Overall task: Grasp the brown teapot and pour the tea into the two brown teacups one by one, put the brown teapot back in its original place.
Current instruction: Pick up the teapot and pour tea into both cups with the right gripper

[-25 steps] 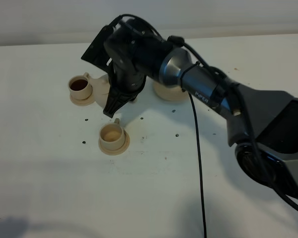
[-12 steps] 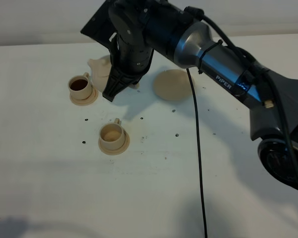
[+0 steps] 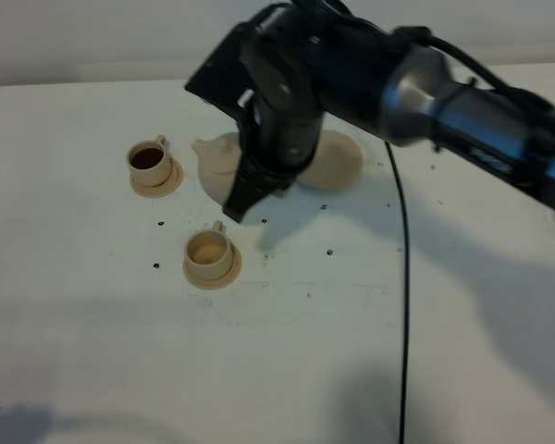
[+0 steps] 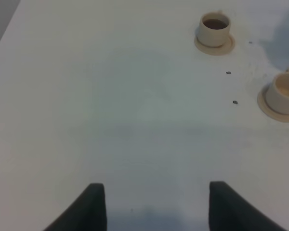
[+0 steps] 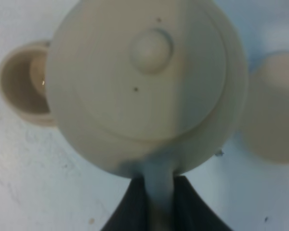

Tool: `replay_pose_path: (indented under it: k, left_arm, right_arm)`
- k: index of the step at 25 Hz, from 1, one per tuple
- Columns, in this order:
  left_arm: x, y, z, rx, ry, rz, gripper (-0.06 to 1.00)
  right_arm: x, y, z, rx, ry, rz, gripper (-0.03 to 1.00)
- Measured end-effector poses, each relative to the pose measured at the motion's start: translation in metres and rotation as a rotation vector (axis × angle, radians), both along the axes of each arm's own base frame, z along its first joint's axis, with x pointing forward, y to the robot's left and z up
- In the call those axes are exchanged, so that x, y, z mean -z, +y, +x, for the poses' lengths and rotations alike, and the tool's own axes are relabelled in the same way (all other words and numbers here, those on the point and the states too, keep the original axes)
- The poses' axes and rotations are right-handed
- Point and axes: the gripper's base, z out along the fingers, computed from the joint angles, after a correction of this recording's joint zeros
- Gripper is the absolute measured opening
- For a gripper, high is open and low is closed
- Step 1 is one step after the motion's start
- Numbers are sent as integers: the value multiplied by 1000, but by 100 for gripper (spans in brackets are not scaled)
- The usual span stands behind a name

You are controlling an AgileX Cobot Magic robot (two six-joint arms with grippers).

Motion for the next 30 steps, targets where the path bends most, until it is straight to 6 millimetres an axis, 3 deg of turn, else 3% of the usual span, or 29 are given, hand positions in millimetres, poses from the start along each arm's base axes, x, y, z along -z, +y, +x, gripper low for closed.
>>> replay_pose_path:
  k: [4,15,30]
  left_arm:
    - [0,0,0,0,0,0,47]
    - [0,0,0,0,0,0,47]
    - [0,0,0,0,0,0,47]
  right_arm:
    - [12,-17,-15,-11,-26,2,12]
    - [85,-38,-37,-144,-87,-33,12]
    - [86,-22,-51,-408,-263,-203,12]
